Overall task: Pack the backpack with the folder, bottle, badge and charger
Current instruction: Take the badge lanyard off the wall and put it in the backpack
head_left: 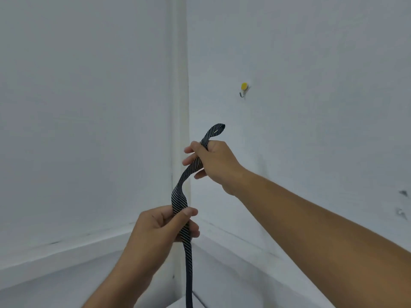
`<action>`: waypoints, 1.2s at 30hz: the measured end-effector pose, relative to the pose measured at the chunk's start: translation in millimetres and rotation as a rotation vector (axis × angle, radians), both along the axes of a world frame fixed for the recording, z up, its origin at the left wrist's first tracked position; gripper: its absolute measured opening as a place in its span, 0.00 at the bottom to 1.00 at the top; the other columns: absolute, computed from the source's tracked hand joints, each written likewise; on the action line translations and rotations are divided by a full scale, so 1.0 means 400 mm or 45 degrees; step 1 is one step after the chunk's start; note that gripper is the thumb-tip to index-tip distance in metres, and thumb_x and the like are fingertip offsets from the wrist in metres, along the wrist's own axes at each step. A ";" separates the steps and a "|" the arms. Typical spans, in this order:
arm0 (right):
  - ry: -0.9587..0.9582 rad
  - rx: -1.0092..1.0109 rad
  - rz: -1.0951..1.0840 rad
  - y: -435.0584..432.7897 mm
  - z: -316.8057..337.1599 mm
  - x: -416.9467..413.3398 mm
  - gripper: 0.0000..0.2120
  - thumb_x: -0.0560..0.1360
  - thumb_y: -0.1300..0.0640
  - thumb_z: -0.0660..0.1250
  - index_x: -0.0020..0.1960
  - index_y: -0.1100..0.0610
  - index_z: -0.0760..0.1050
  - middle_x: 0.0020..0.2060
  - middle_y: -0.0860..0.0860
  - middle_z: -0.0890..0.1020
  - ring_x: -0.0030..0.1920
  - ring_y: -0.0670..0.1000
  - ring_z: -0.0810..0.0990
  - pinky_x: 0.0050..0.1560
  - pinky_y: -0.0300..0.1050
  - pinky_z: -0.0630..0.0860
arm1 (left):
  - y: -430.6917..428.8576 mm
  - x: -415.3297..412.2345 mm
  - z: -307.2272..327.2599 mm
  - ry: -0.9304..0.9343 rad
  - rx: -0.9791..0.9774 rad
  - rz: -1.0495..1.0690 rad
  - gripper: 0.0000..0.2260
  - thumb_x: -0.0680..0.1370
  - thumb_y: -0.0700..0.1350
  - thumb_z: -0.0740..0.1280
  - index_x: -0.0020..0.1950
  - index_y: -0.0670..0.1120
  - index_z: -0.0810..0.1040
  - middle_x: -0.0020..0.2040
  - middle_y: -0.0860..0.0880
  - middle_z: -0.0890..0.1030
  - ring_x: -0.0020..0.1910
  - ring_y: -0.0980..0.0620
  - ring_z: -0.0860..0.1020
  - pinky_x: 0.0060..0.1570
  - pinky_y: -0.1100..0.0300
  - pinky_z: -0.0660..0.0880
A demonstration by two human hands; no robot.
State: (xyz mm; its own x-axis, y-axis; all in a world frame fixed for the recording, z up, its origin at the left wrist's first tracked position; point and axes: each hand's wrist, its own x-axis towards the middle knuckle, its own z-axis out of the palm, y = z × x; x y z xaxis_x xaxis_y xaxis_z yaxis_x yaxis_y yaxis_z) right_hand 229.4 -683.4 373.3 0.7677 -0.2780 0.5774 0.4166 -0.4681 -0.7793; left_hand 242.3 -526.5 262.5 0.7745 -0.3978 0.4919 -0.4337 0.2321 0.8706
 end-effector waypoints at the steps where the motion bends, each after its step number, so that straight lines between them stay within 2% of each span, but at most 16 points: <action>1: -0.001 0.030 0.023 0.011 -0.014 -0.001 0.15 0.84 0.52 0.59 0.54 0.61 0.80 0.39 0.52 0.87 0.34 0.45 0.84 0.39 0.44 0.83 | 0.021 -0.006 -0.004 -0.003 0.017 0.010 0.09 0.78 0.43 0.70 0.42 0.41 0.87 0.37 0.40 0.86 0.36 0.45 0.85 0.45 0.50 0.80; 6: 0.156 0.123 0.162 0.145 -0.150 -0.003 0.16 0.84 0.50 0.60 0.54 0.61 0.80 0.42 0.54 0.87 0.36 0.50 0.84 0.39 0.46 0.83 | 0.222 -0.050 -0.076 0.021 0.183 0.160 0.09 0.78 0.47 0.70 0.45 0.44 0.86 0.38 0.43 0.87 0.41 0.45 0.86 0.46 0.50 0.80; 9: 0.316 0.099 0.239 0.252 -0.262 -0.015 0.20 0.81 0.43 0.62 0.55 0.60 0.80 0.44 0.55 0.87 0.39 0.50 0.85 0.43 0.49 0.84 | 0.350 -0.078 -0.109 0.061 0.198 0.256 0.08 0.79 0.46 0.70 0.47 0.43 0.86 0.38 0.44 0.87 0.40 0.46 0.86 0.47 0.49 0.81; 11: 0.439 0.093 0.355 0.328 -0.357 -0.043 0.24 0.78 0.38 0.63 0.58 0.58 0.80 0.46 0.54 0.87 0.44 0.51 0.86 0.48 0.51 0.83 | 0.431 -0.093 -0.114 0.060 0.195 0.284 0.08 0.79 0.45 0.69 0.47 0.42 0.86 0.38 0.44 0.87 0.40 0.46 0.86 0.46 0.50 0.82; 14: 0.658 -0.009 0.653 0.465 -0.527 -0.120 0.30 0.75 0.31 0.61 0.65 0.53 0.77 0.55 0.50 0.86 0.56 0.49 0.83 0.54 0.49 0.80 | 0.555 -0.114 -0.113 0.063 0.182 0.289 0.08 0.80 0.44 0.69 0.48 0.41 0.85 0.39 0.42 0.87 0.41 0.44 0.86 0.46 0.51 0.84; 17: 0.871 -0.043 0.763 0.601 -0.673 -0.222 0.36 0.69 0.30 0.70 0.71 0.46 0.70 0.61 0.41 0.81 0.62 0.42 0.79 0.64 0.49 0.77 | 0.664 -0.131 -0.106 0.088 0.190 0.259 0.07 0.80 0.43 0.69 0.49 0.41 0.84 0.39 0.43 0.86 0.41 0.45 0.86 0.44 0.53 0.84; 18: 0.909 -0.124 0.701 0.646 -0.710 -0.251 0.37 0.66 0.32 0.73 0.71 0.42 0.67 0.62 0.37 0.79 0.61 0.41 0.79 0.64 0.47 0.77 | 0.701 -0.136 -0.107 0.084 0.203 0.252 0.07 0.80 0.43 0.69 0.49 0.41 0.84 0.39 0.44 0.87 0.41 0.46 0.86 0.43 0.54 0.84; 21: 0.896 -0.334 0.491 0.775 -0.788 -0.316 0.33 0.68 0.41 0.77 0.68 0.35 0.65 0.59 0.30 0.75 0.55 0.33 0.76 0.53 0.31 0.74 | 0.781 -0.159 -0.110 0.079 0.244 0.223 0.07 0.81 0.44 0.69 0.50 0.41 0.83 0.40 0.45 0.87 0.41 0.48 0.87 0.45 0.53 0.83; 23: 0.803 -0.326 0.457 0.861 -0.831 -0.339 0.23 0.75 0.52 0.74 0.65 0.38 0.70 0.57 0.31 0.76 0.54 0.27 0.74 0.51 0.26 0.71 | 0.828 -0.171 -0.113 0.088 0.257 0.216 0.07 0.81 0.44 0.68 0.50 0.41 0.83 0.40 0.45 0.87 0.40 0.49 0.86 0.44 0.54 0.83; 25: 0.729 -0.340 0.403 0.927 -0.856 -0.363 0.17 0.80 0.58 0.67 0.64 0.41 0.74 0.55 0.31 0.75 0.53 0.24 0.72 0.51 0.21 0.69 | 0.872 -0.172 -0.119 0.106 0.270 0.238 0.07 0.81 0.44 0.69 0.51 0.41 0.83 0.40 0.45 0.86 0.39 0.49 0.86 0.40 0.56 0.82; 26: 0.691 -0.333 0.412 0.951 -0.860 -0.376 0.17 0.80 0.59 0.66 0.65 0.42 0.75 0.55 0.32 0.74 0.55 0.26 0.73 0.53 0.22 0.69 | 0.896 -0.167 -0.126 0.108 0.282 0.272 0.07 0.81 0.43 0.69 0.51 0.40 0.83 0.40 0.45 0.86 0.38 0.50 0.86 0.38 0.58 0.82; 28: 0.638 -0.260 0.478 0.989 -0.854 -0.405 0.18 0.79 0.59 0.68 0.65 0.41 0.74 0.53 0.37 0.76 0.54 0.34 0.77 0.57 0.32 0.75 | 0.939 -0.145 -0.149 0.132 0.319 0.352 0.07 0.81 0.43 0.69 0.51 0.40 0.83 0.39 0.44 0.86 0.37 0.50 0.85 0.36 0.59 0.81; 30: 0.626 -0.077 0.596 1.020 -0.830 -0.435 0.23 0.75 0.62 0.73 0.63 0.42 0.72 0.46 0.44 0.83 0.49 0.43 0.84 0.51 0.40 0.80 | 0.977 -0.112 -0.195 0.229 0.357 0.401 0.06 0.81 0.42 0.68 0.50 0.40 0.82 0.39 0.44 0.85 0.36 0.49 0.85 0.35 0.57 0.82; 33: 0.544 0.241 0.758 1.063 -0.788 -0.465 0.31 0.67 0.73 0.77 0.63 0.50 0.71 0.35 0.51 0.82 0.45 0.51 0.86 0.48 0.40 0.81 | 1.019 -0.074 -0.292 0.457 0.440 0.442 0.07 0.80 0.43 0.69 0.51 0.39 0.82 0.42 0.42 0.86 0.34 0.50 0.84 0.34 0.59 0.83; 35: 0.489 0.345 0.749 1.083 -0.757 -0.465 0.34 0.65 0.73 0.78 0.64 0.51 0.70 0.36 0.54 0.84 0.44 0.52 0.86 0.48 0.42 0.82 | 1.042 -0.065 -0.360 0.577 0.571 0.479 0.12 0.80 0.46 0.69 0.53 0.37 0.82 0.42 0.42 0.87 0.32 0.51 0.85 0.37 0.58 0.84; 36: 0.464 0.358 0.723 1.088 -0.741 -0.458 0.34 0.65 0.72 0.79 0.63 0.50 0.69 0.37 0.55 0.85 0.44 0.52 0.87 0.47 0.43 0.82 | 1.052 -0.066 -0.390 0.606 0.733 0.495 0.16 0.81 0.50 0.68 0.53 0.37 0.83 0.40 0.42 0.87 0.32 0.51 0.85 0.41 0.56 0.85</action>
